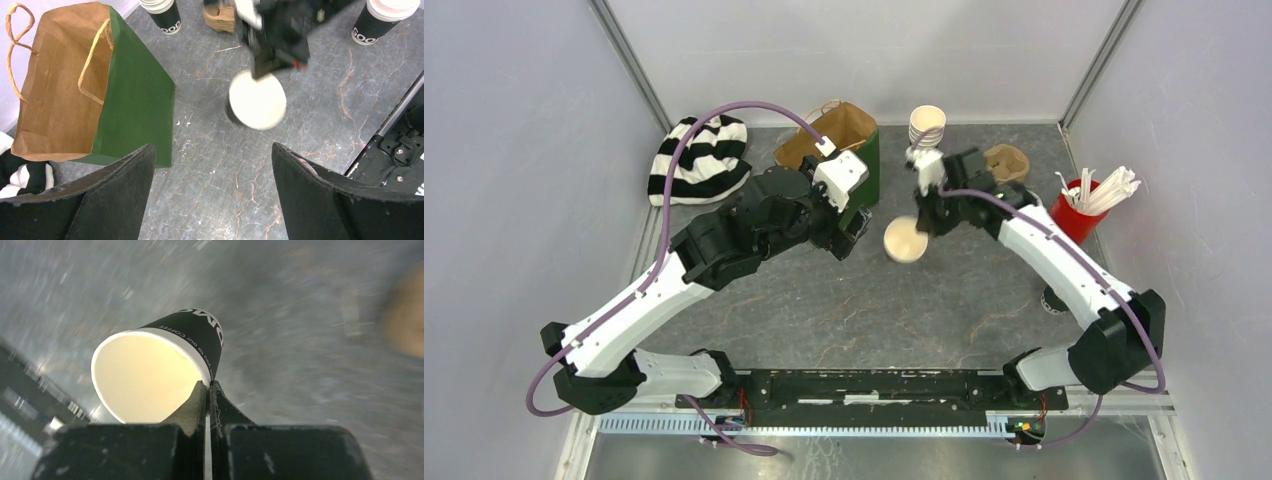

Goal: Pack the takeout coffee

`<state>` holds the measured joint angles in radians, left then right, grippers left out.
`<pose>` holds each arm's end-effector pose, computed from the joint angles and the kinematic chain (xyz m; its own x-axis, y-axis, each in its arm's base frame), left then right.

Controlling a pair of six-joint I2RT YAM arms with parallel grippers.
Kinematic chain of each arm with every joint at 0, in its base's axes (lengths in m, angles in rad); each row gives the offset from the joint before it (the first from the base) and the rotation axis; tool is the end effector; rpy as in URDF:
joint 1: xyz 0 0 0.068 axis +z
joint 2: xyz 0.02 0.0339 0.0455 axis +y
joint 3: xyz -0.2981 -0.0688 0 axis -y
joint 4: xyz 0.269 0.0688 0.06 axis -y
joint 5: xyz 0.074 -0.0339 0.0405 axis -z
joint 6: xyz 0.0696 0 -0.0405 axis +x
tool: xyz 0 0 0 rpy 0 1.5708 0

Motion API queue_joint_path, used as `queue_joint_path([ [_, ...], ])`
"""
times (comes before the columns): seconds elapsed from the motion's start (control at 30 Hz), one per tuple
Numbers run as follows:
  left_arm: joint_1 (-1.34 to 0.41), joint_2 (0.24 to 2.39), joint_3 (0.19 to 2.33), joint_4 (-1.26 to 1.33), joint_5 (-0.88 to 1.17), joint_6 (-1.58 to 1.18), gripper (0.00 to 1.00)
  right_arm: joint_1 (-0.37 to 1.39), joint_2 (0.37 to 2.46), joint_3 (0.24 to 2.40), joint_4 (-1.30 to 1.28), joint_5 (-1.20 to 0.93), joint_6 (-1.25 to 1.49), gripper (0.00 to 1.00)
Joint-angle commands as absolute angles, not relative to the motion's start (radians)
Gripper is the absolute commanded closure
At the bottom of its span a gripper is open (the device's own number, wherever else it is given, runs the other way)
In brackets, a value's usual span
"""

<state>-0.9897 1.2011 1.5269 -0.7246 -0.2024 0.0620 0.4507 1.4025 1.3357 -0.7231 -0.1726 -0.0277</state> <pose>0.1648 -0.2255 0.4792 -0.1683 0.3669 -0.9149 0.7289 0.6711 0.1350 0.3034 0.1601 0.3480 -0.6242 -0.3324 -0.7070 -0.5554 0.8252 0.1024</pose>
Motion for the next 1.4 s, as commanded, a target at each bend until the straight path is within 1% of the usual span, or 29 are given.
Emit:
queue_joint_path([
  [0.0, -0.995, 1.199, 1.544, -0.703, -0.186, 0.093, 0.09, 0.557, 1.385, 1.194, -0.720, -0.419, 0.027, 1.00],
  [0.13, -0.998, 1.198, 1.544, -0.701, -0.185, 0.094, 0.09, 0.668, 1.386, 1.172, -0.776, -0.302, 0.055, 1.00],
  [0.3, -1.000, 1.198, 1.542, -0.702, -0.181, 0.093, 0.09, 0.731, 1.387, 1.097, -0.732, -0.317, 0.097, 1.00],
  [0.47, -1.001, 1.196, 1.542, -0.706, -0.186, 0.093, 0.09, 0.737, 1.394, 1.111, -0.736, -0.296, 0.112, 0.88],
  [0.53, -1.001, 1.196, 1.543, -0.706, -0.184, 0.092, 0.09, 0.738, 1.403, 1.138, -0.749, -0.291, 0.112, 0.77],
  [0.57, -1.001, 1.196, 1.545, -0.706, -0.183, 0.092, 0.09, 0.736, 1.405, 1.160, -0.758, -0.279, 0.111, 0.69],
  [0.6, -1.002, 1.196, 1.545, -0.706, -0.185, 0.094, 0.09, 0.735, 1.402, 1.175, -0.760, -0.269, 0.111, 0.63],
  [0.63, -1.002, 1.196, 1.545, -0.707, -0.185, 0.094, 0.09, 0.727, 1.396, 1.186, -0.751, -0.274, 0.107, 0.55],
  [0.67, -1.002, 1.194, 1.545, -0.709, -0.187, 0.094, 0.09, 0.707, 1.386, 1.198, -0.742, -0.289, 0.099, 0.49],
  [0.7, -1.002, 1.194, 1.545, -0.710, -0.187, 0.094, 0.09, 0.674, 1.374, 1.204, -0.729, -0.307, 0.097, 0.47],
  [0.73, -1.001, 1.194, 1.545, -0.710, -0.185, 0.094, 0.09, 0.629, 1.363, 1.206, -0.723, -0.314, 0.095, 0.47],
  [0.8, -1.002, 1.192, 1.545, -0.710, -0.184, 0.093, 0.09, 0.509, 1.345, 1.210, -0.720, -0.260, 0.089, 0.55],
  [0.83, -1.002, 1.192, 1.545, -0.710, -0.183, 0.092, 0.09, 0.440, 1.341, 1.220, -0.727, -0.175, 0.087, 0.53],
  [0.9, -1.002, 1.190, 1.544, -0.707, -0.178, 0.093, 0.09, 0.363, 1.350, 1.237, -0.721, -0.015, 0.045, 0.44],
  [0.93, -1.002, 1.191, 1.543, -0.707, -0.180, 0.092, 0.09, 0.337, 1.371, 1.254, -0.724, 0.100, 0.011, 0.41],
  [1.03, -1.005, 1.186, 1.545, -0.708, -0.181, 0.097, 0.09, 0.281, 1.487, 1.323, -0.733, 0.307, -0.084, 0.38],
  [1.1, -1.006, 1.184, 1.544, -0.710, -0.185, 0.100, 0.09, 0.254, 1.560, 1.367, -0.720, 0.411, -0.134, 0.32],
  [1.13, -1.007, 1.183, 1.544, -0.712, -0.185, 0.100, 0.09, 0.243, 1.594, 1.388, -0.707, 0.441, -0.159, 0.30],
  [1.23, -1.008, 1.185, 1.545, -0.710, -0.183, 0.097, 0.09, 0.211, 1.683, 1.447, -0.681, 0.489, -0.211, 0.30],
  [1.33, -1.007, 1.188, 1.550, -0.712, -0.189, 0.100, 0.09, 0.183, 1.772, 1.514, -0.692, 0.499, -0.238, 0.37],
  [1.37, -1.007, 1.188, 1.551, -0.713, -0.192, 0.101, 0.09, 0.175, 1.802, 1.535, -0.700, 0.491, -0.245, 0.38],
])
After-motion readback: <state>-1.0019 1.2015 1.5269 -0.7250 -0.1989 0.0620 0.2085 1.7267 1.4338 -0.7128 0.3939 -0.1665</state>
